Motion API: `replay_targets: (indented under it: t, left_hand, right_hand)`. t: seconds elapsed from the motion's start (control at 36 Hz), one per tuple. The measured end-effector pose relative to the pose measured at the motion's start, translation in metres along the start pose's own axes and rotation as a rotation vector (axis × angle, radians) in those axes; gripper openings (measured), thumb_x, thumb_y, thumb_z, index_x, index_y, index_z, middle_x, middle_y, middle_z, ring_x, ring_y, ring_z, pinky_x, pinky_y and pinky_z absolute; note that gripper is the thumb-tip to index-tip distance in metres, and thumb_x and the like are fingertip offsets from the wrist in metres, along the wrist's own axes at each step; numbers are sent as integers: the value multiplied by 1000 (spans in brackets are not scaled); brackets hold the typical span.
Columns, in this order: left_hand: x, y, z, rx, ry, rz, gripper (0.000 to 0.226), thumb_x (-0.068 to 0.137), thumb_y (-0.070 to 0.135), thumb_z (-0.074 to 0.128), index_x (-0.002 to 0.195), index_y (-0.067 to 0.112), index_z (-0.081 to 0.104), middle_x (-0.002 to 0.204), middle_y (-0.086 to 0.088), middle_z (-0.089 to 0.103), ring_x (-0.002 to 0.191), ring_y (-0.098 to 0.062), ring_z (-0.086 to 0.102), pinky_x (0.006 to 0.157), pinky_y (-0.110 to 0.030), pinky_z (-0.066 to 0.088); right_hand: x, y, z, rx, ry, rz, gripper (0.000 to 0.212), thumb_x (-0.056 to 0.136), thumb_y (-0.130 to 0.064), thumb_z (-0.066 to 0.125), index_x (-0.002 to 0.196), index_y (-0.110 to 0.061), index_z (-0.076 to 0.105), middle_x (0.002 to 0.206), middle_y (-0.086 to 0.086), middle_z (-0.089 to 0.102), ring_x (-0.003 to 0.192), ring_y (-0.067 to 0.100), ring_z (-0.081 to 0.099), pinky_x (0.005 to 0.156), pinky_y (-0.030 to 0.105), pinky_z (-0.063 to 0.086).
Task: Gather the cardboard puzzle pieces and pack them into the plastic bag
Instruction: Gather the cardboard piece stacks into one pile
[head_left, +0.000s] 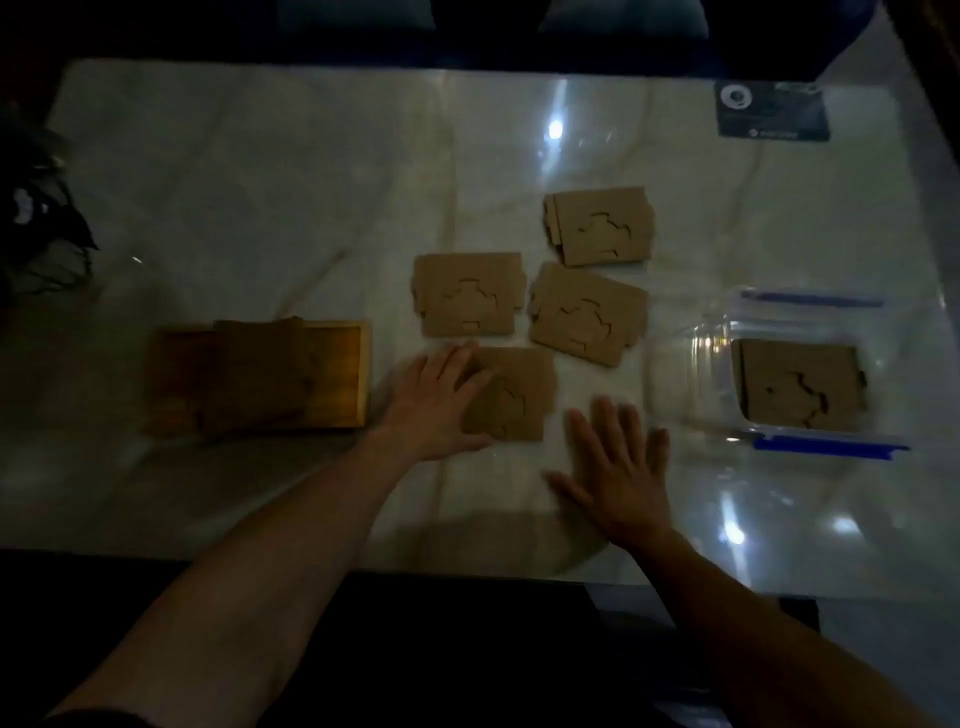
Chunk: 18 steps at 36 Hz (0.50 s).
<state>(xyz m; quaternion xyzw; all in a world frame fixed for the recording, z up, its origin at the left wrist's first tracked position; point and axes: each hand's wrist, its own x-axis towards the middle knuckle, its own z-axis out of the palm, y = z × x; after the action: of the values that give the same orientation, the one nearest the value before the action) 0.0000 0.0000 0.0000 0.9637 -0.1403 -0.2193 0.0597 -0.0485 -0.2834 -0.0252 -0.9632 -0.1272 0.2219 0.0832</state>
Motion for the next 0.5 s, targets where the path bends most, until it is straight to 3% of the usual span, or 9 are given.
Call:
replay_targets:
  t: [0.19,0.5]
  left_hand:
    - [0,-6,12,3,61,31,93,72,83,37,148,43,2,161,2,-8,148,-25,-8,118,-53,7]
    - [-31,0,30,27,64,31,94,71,85,31,149,42,2,161,0,-3,148,-28,-4,115,-63,8]
  right_hand:
    - [0,-2,8,-112,92,31,75,90,-75,16,155,-41,3,166,-2,-3,152,27,-6,117,57,-7]
    - [3,1,9,-125,85,62,67,93,-67,4,155,-41,-2,165,-2,-11,152,26,-9,117,58,-9]
